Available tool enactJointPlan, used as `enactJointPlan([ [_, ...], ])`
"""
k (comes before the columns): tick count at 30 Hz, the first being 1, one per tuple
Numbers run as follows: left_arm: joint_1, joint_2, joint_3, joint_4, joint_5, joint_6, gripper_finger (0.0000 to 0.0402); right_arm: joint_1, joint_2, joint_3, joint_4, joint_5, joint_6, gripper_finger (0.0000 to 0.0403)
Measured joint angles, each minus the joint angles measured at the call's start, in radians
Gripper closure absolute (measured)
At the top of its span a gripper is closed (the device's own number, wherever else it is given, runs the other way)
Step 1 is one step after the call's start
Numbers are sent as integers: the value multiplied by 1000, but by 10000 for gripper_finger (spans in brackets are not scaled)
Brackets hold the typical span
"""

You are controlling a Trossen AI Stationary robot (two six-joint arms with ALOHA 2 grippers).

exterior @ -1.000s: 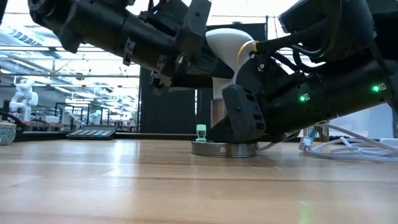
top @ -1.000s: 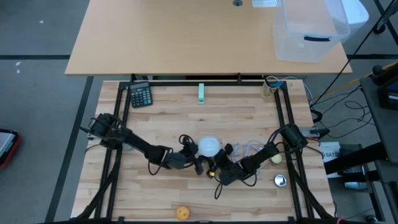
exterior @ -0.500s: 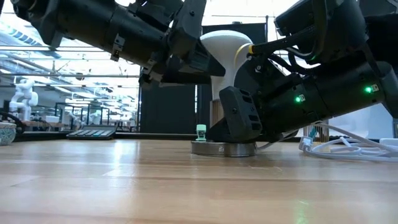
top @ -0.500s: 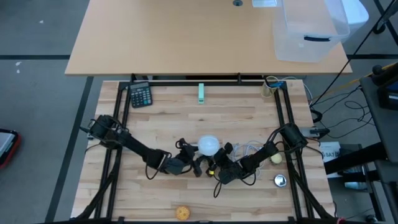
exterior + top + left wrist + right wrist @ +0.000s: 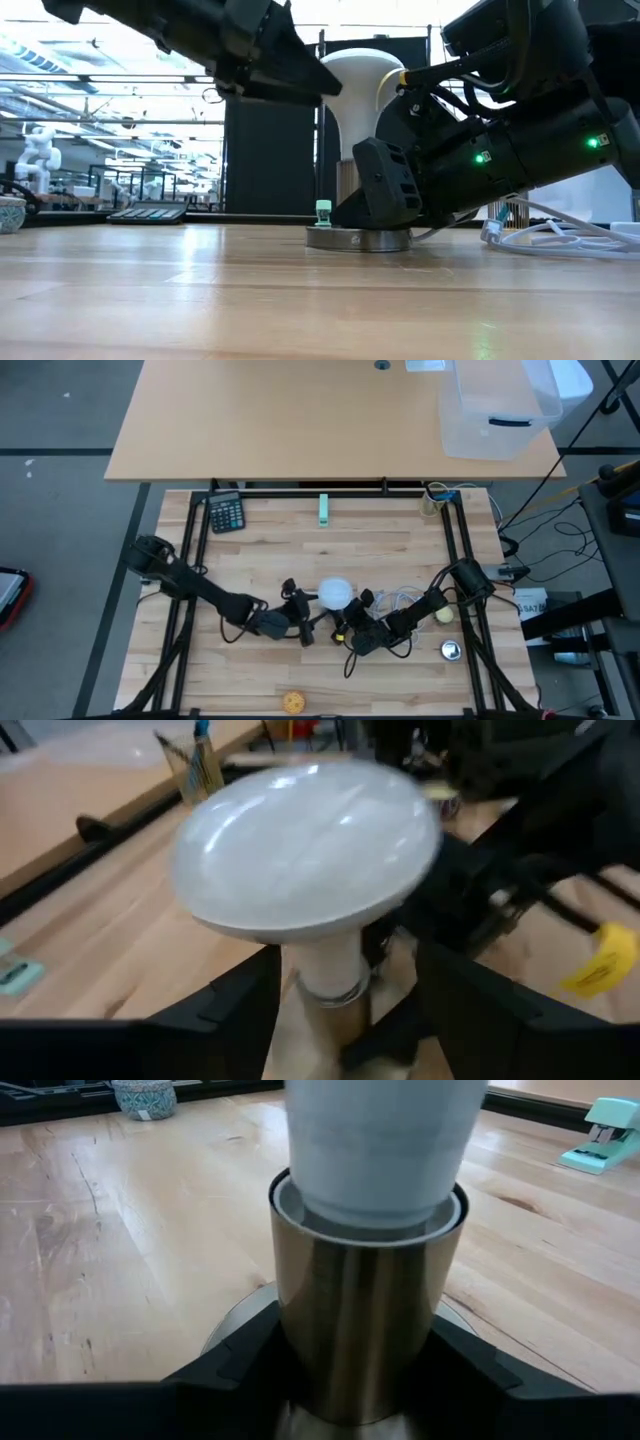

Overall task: Screw lightbulb
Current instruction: Remove the white lightbulb from the silver lamp

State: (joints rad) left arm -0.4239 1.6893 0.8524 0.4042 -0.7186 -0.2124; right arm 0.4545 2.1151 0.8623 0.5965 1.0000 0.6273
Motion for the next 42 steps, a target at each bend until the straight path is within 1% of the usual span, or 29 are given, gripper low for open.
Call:
enactJointPlan([
  [2,22,-13,0,-57,32,-19,165,0,0,0,1,-1,-1,220],
  [5,67,-10,0,-119,117,-21,165,0,0,0,6,-4,-3,220],
  [8,125,-3,0,-126,213,-41,165,0,0,0,10,-5,-7,220],
  [12,163,0,0,-102,274,9,164,5,0,0,15,-8,-11,220],
  [15,191,0,0,-67,409,38,158,5,0,0,18,-11,-13,220],
  [17,205,0,0,-67,480,45,149,5,0,0,20,-11,-18,220],
  [21,209,0,0,-58,505,70,133,5,0,0,21,-11,-19,220],
  [26,237,0,0,-55,526,118,131,5,0,0,22,-11,-19,220],
  [32,293,0,0,-28,686,149,131,5,1,0,24,-10,-19,220],
  [34,309,0,0,-29,702,153,131,5,1,0,25,-10,-19,220],
  [38,328,0,0,-7,767,167,131,5,1,0,27,-10,-19,220],
  [42,327,0,0,0,773,174,131,5,1,0,28,-10,-19,220],
])
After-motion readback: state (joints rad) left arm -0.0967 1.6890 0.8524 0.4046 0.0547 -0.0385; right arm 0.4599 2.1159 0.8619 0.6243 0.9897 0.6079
